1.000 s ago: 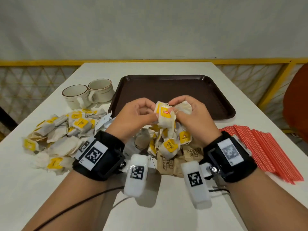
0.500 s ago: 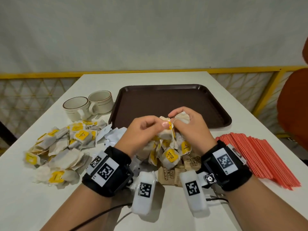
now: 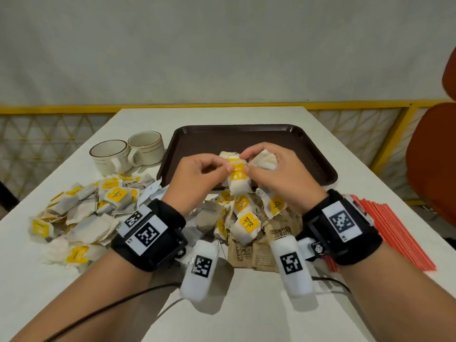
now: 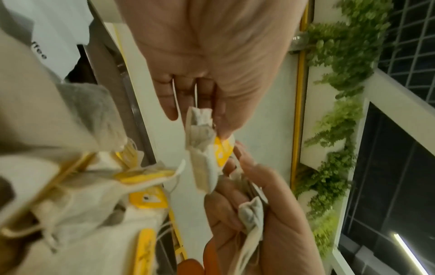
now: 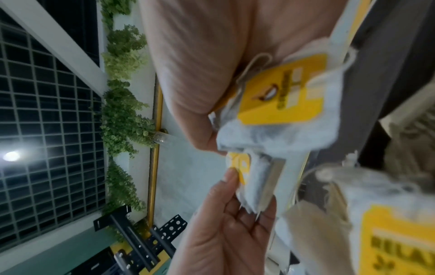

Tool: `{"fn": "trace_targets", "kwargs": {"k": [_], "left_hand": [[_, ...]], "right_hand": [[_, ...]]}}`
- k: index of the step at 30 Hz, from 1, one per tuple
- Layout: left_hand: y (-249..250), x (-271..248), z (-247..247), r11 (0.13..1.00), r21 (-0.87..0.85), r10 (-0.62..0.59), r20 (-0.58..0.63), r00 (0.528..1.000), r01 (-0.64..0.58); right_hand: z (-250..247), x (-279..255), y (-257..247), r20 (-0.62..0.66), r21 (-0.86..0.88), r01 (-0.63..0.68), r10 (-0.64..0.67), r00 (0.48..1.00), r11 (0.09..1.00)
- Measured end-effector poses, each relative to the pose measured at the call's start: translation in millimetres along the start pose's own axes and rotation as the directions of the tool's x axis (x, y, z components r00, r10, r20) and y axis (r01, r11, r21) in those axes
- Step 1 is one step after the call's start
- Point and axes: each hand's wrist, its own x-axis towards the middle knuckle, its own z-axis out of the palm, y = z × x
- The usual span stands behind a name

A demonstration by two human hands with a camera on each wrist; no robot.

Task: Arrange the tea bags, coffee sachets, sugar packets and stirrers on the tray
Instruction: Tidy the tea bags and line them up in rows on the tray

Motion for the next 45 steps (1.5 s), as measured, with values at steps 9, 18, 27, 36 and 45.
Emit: {"fn": "trace_targets", "kwargs": {"k": [9,18,27,36,45], "left_hand": [[-9,-7,-2,0.992,-0.127,0.014,-0.082,0.997,-0.024],[-9,-13,5,0.979,-0.201,0.01,-0.052,0.999,-0.02],[-4,-19,10,0.965,-0.264,-0.005,-0.033,0.999,-0.004],[-3,-18,10,0.975,-0.222,-0.023,-0.041,0.999,0.014],[-5,-20,-1,0.981,-0.193,0.015,-0.094,0.995,-0.033]], "right_hand": [[8,-11,12,0.01,0.155,-0.026,0.025,1.0,0.988],[12,-17,19,-0.035,0.4,-0.094,0.117,0.992,0.912],[15,-19,17,-0.068,0.375,-0.132,0.17,0.983,0.918],[15,-16,13,0.037,0.409,-0.253,0.262,0.964,0.877],[11,-1,6,0.07,0.196,-0.203,0.193,0.979,0.959]]}}
